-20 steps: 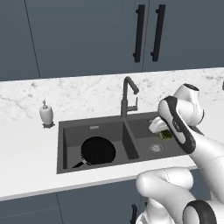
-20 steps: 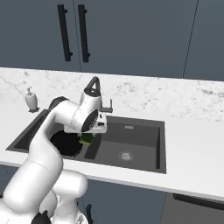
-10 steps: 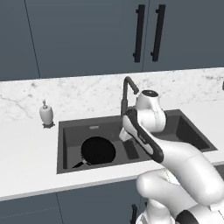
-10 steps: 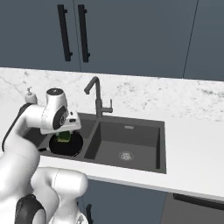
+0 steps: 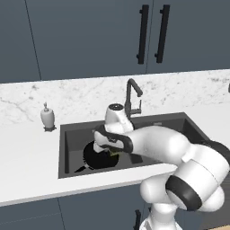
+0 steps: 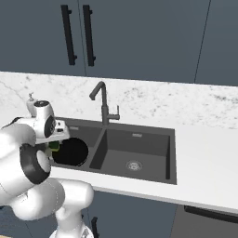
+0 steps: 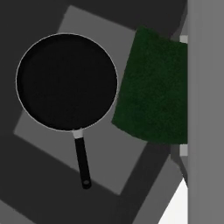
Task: Pick the pan and sponge and place them into the sink. Then turn on the water.
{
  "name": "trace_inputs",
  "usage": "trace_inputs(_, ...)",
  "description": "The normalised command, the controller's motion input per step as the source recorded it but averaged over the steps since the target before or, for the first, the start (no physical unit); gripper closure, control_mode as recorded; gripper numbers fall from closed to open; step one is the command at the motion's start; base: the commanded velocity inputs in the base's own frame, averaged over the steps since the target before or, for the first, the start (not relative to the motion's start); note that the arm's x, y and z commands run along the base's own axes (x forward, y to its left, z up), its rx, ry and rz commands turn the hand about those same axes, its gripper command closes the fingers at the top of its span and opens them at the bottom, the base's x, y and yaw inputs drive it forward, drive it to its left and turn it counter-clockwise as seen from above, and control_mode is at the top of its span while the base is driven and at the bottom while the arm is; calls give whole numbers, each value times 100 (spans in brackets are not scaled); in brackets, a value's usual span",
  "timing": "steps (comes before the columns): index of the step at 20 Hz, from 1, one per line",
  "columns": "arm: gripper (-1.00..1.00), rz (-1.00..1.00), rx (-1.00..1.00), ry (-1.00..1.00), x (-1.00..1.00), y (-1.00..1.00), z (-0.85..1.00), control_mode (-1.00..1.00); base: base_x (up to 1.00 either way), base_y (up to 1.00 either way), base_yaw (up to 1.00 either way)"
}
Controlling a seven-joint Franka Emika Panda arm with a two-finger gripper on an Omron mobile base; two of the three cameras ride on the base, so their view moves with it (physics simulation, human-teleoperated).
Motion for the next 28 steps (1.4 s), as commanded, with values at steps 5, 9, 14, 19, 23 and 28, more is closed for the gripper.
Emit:
trace_inputs(5, 100, 0, 0, 15, 62, 56, -46, -100, 0, 0, 0)
trace_inputs(9, 100, 0, -2, 4, 52, 44, -40, -100, 0, 0, 0)
trace_inputs(14, 100, 0, 0, 0, 50, 22, -52, -100, 0, 0, 0)
trace_inputs(19, 100, -1, 0, 0, 50, 14, -53, -100, 0, 0, 0)
trace_inputs(23, 100, -1, 0, 3, 54, 4, -42, -100, 0, 0, 0)
trace_inputs(28, 100, -2, 0, 2, 51, 10, -39, -100, 0, 0, 0)
